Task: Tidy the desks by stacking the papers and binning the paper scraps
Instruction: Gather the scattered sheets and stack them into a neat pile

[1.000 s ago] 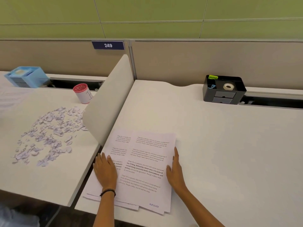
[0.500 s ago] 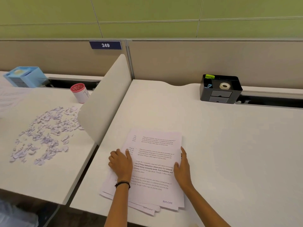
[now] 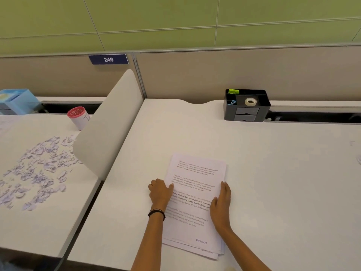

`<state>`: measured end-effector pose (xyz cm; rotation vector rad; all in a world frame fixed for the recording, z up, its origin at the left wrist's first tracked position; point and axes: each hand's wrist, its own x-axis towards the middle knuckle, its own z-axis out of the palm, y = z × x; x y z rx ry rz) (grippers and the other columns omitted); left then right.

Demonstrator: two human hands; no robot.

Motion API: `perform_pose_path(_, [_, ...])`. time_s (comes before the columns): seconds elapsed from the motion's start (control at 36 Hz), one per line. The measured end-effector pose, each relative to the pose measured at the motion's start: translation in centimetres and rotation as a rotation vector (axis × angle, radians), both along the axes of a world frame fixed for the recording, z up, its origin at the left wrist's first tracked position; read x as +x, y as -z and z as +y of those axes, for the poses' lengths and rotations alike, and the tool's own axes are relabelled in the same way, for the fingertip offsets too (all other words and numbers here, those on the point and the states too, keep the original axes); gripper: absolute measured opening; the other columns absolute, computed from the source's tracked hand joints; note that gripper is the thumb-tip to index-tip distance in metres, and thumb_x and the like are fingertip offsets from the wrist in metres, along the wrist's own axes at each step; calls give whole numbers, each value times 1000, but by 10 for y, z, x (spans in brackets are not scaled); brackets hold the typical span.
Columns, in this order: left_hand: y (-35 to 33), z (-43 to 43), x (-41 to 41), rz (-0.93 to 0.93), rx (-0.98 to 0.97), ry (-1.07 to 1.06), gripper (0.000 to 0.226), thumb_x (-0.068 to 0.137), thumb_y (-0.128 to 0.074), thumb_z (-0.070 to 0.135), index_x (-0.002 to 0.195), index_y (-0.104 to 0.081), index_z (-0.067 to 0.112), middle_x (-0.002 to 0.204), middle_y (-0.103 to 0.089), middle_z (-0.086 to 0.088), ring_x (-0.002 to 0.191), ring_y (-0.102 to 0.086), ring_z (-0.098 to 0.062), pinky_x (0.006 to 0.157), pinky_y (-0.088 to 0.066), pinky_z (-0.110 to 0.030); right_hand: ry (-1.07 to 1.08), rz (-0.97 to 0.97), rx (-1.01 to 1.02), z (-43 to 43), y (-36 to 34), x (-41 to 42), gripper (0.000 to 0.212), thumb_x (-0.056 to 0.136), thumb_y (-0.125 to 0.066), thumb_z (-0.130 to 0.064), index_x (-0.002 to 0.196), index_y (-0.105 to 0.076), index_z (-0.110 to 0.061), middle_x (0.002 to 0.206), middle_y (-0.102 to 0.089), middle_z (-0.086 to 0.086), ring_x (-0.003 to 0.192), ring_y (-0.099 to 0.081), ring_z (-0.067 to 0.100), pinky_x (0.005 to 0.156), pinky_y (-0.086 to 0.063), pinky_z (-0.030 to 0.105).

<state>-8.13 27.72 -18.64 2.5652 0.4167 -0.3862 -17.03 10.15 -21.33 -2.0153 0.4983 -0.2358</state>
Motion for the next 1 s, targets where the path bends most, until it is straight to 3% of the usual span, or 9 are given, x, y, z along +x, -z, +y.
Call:
perform_pose_path(0.11, [-3,-7,0,-1,-197,46,39,89,-58,34,112,-50,3,117,-54,-10,105,-52,-25,80,-43,-31,-6,-18,-11,-13,2,0,62,91,-39,6,147,-15,-9,153,-17,7,140,-18,18,112,-14,23])
perform_pose_path(0.25, [-15,-22,-5,-40,-410,117,34,91,-59,22,119,-43,9,111,-53,3,95,-50,-15,78,-37,-23,-7,-31,-19,-26,2,-1,62,91,-40,5,147,-15,-10,153,-18,6,140,-18,18,112,-14,24])
perform_pose_path(0.42, [-21,-35,-8,-135,-713,87,32,87,-64,20,115,-50,14,116,-64,-6,96,-65,-18,79,-54,-29,60,-73,112,-57,1,5,64,87,-48,8,144,-22,-7,145,-31,11,134,-32,24,113,-26,36])
perform_pose_path(0.56, [-40,-48,-9,-216,-885,118,28,89,-63,20,114,-51,16,111,-67,-5,91,-68,-17,71,-57,-29,176,-58,415,-84,-19,16,65,88,-57,0,143,-27,-17,136,-45,10,120,-48,22,98,-39,29])
perform_pose_path(0.67, [-59,-58,-7,-293,-982,96,30,88,-63,20,115,-50,16,112,-66,-6,91,-69,-20,70,-57,-29,106,-37,683,-108,-52,24,45,88,-62,-13,128,-44,-21,105,-66,3,91,-65,18,73,-55,26])
perform_pose_path(0.72, [-69,-64,-6,-345,-1015,82,29,88,-62,20,114,-49,17,112,-66,-5,90,-69,-21,69,-58,-31,44,-65,651,-116,-69,28,30,85,-64,-14,115,-57,-13,99,-71,7,84,-69,19,70,-57,26])
perform_pose_path(0.81, [-88,-74,-4,-422,-1065,77,27,89,-61,20,114,-49,18,112,-66,-4,92,-69,-22,71,-58,-35,14,-176,610,-122,-97,31,17,83,-67,-13,99,-64,-17,93,-73,6,84,-69,25,70,-57,30])
perform_pose_path(0.89, [-110,-83,-2,-508,-1102,85,22,89,-60,19,109,-50,21,108,-65,0,94,-67,-14,73,-56,-27,-7,-291,609,-125,-126,32,18,83,-65,-9,98,-64,-19,86,-74,2,75,-70,20,63,-56,25])
perform_pose_path(1.0, [-128,-91,-1,-597,-1081,170,29,81,-68,32,102,-50,25,99,-62,10,92,-64,-11,74,-56,-28,-19,-388,509,-131,-148,29,25,75,-76,-11,96,-65,-18,88,-73,-6,79,-69,14,66,-56,24])
